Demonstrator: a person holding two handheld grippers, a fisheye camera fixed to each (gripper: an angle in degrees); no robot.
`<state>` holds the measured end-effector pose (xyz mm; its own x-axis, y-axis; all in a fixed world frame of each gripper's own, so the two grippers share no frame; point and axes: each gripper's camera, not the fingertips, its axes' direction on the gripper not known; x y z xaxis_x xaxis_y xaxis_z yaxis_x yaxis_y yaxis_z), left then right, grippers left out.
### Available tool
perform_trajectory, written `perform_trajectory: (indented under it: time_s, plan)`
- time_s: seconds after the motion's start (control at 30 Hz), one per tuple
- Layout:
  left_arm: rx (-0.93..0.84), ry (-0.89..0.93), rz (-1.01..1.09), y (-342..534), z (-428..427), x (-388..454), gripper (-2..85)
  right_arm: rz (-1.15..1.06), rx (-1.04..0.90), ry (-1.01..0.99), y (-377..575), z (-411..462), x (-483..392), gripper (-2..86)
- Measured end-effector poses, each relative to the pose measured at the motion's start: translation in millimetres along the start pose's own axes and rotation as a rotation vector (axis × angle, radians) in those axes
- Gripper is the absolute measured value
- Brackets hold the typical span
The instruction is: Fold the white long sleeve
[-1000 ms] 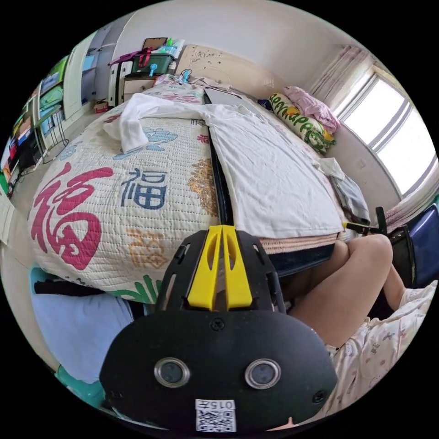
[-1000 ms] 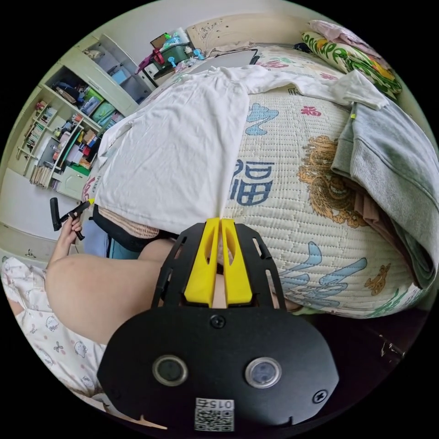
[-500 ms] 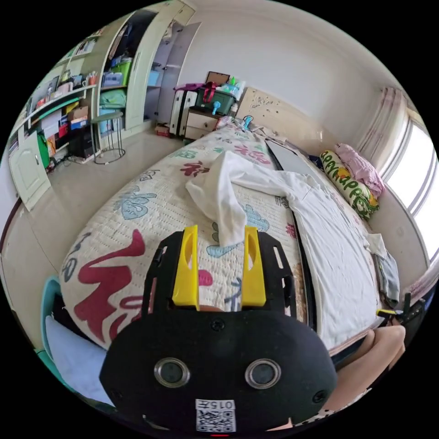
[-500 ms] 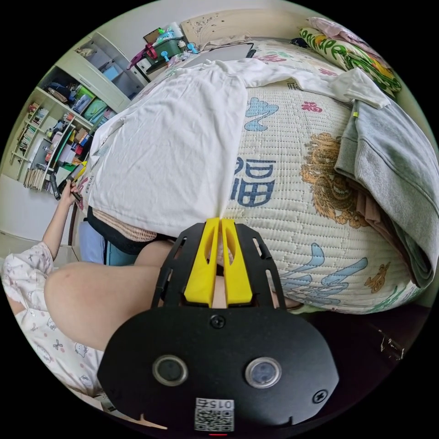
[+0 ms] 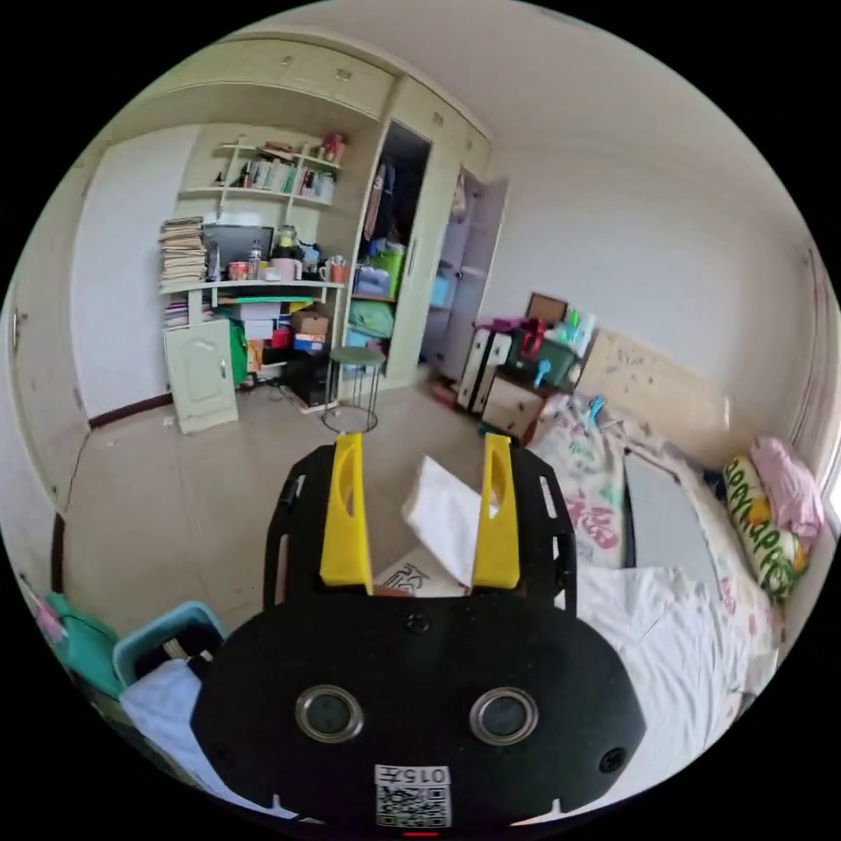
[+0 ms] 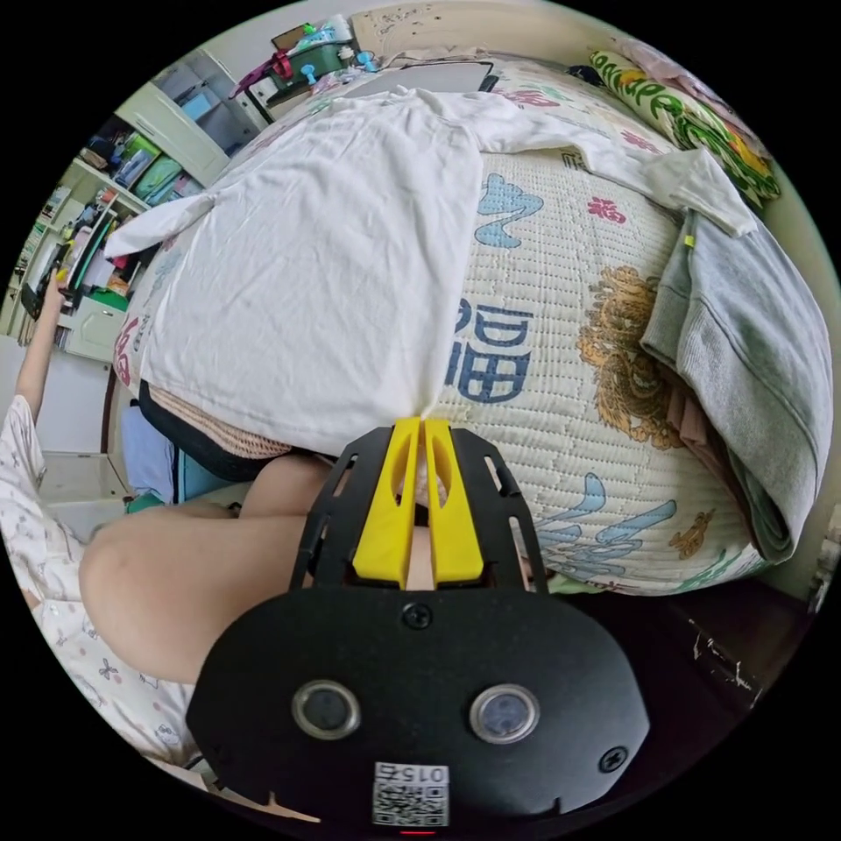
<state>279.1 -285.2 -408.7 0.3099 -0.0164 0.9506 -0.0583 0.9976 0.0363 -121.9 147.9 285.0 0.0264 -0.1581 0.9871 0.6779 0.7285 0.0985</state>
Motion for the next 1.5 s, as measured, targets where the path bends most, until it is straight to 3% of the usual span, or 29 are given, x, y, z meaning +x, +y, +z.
perform_trajectory:
  time_s: [0.1,0.17,0.27,0.33,0.4,0.53,0.67,0.77,1.17,1.5]
  plan:
    - [-0.152,0.267,0.108,49,7,0,17.2,-0.022,0.017,0.056,10,4,-7,0.0]
    - [-0.390,0.506,0.190,129,16,0,17.1,0.003,0.048,0.041,23,2,-1,0.0]
    - [-0.676,0.729,0.200,245,6,-5,17.4,0.034,0.068,-0.028,35,-4,16,0.1]
    - [-0.778,0.796,0.185,296,-10,-8,18.1,0.039,0.065,-0.058,40,-8,25,0.2]
    - [-0.642,0.788,0.155,307,-46,-19,18.3,0.039,0.055,-0.075,43,-13,32,0.4]
    - [-0.767,0.876,0.295,310,-78,-8,16.7,0.061,0.046,-0.104,51,-18,45,0.7]
    - [-0.795,0.787,0.501,326,-91,5,15.4,0.067,0.111,-0.111,70,-22,53,1.0]
    - [-0.773,0.708,0.487,327,-82,-8,10.6,0.069,0.173,-0.080,88,-27,51,1.0]
    - [-0.733,0.675,0.448,316,-48,-54,1.2,0.052,0.192,-0.055,107,-68,63,0.2]
    - [-0.717,0.634,0.455,312,-19,-98,-0.2,0.038,0.209,-0.058,121,-117,74,0.1]
